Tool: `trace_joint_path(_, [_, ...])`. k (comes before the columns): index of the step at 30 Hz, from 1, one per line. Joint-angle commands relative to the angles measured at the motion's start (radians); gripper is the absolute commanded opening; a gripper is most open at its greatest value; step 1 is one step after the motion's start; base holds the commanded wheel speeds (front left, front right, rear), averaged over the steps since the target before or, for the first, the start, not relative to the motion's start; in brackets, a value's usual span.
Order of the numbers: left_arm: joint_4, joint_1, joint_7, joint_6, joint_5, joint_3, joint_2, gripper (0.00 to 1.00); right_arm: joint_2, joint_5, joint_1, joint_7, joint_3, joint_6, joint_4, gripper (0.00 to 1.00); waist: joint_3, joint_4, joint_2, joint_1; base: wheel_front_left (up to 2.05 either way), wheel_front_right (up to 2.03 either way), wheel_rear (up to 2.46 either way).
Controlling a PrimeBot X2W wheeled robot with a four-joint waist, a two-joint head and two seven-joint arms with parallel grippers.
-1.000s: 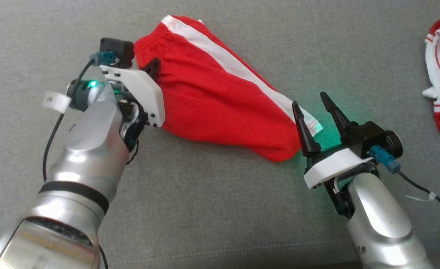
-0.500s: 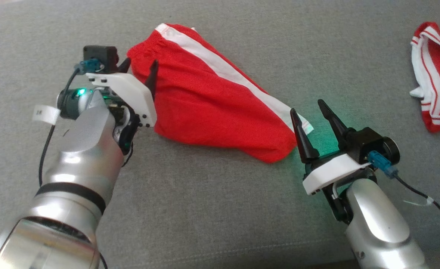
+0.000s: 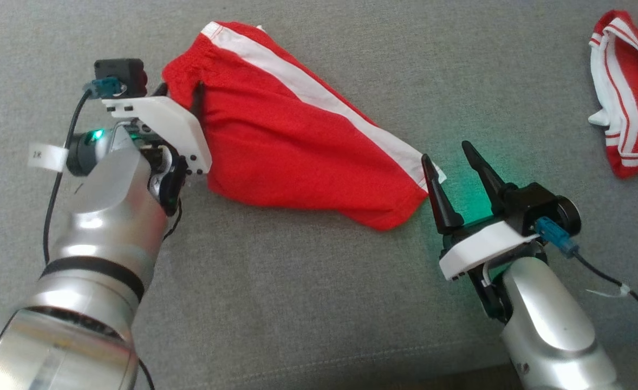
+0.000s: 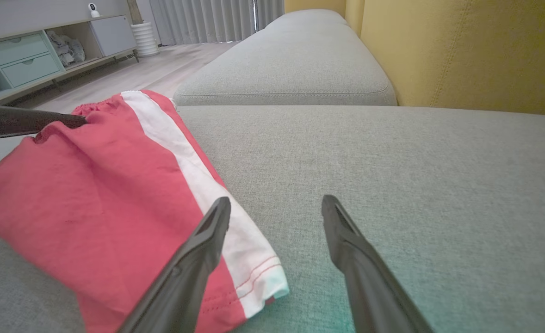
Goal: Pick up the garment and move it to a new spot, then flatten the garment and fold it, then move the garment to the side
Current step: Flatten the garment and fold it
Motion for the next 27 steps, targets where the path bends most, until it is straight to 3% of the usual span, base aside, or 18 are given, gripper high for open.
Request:
trace_joint_path(1, [-0.016, -0.029, -0.002, -0.008, -0.005, 0.023, 0.027, 0.1, 0.013, 0.012, -0.018, -0.011, 0.017, 0.007, -0.031, 1.0, 0.001, 0.003, 0.0, 0.0, 0.0, 0.0, 0.0])
trace_joint_path(2, [-0.015, -0.027, -0.005, -0.01, -0.004, 0.02, 0.025, 0.0, 0.013, 0.014, -0.02, -0.011, 0.018, 0.007, -0.031, 1.0, 0.0, 0.005, 0.0, 0.0, 0.0, 0.0, 0.0])
trace_joint_path(16, [-0.062, 0.115, -0.118, -0.004, -0.063, 0.068, 0.002, 0.0, 0.013, 0.013, 0.014, -0.011, -0.03, 0.007, -0.012, 1.0, -0.107, 0.095, 0.0, 0.0, 0.0, 0.0, 0.0])
trace_joint_path(27, [-0.296, 0.391, -0.121, 0.07, -0.025, 0.15, -0.003, 0.0, 0.013, 0.021, 0.047, -0.011, -0.034, 0.007, 0.002, 1.0, -0.168, 0.151, 0.0, 0.0, 0.0, 0.0, 0.0])
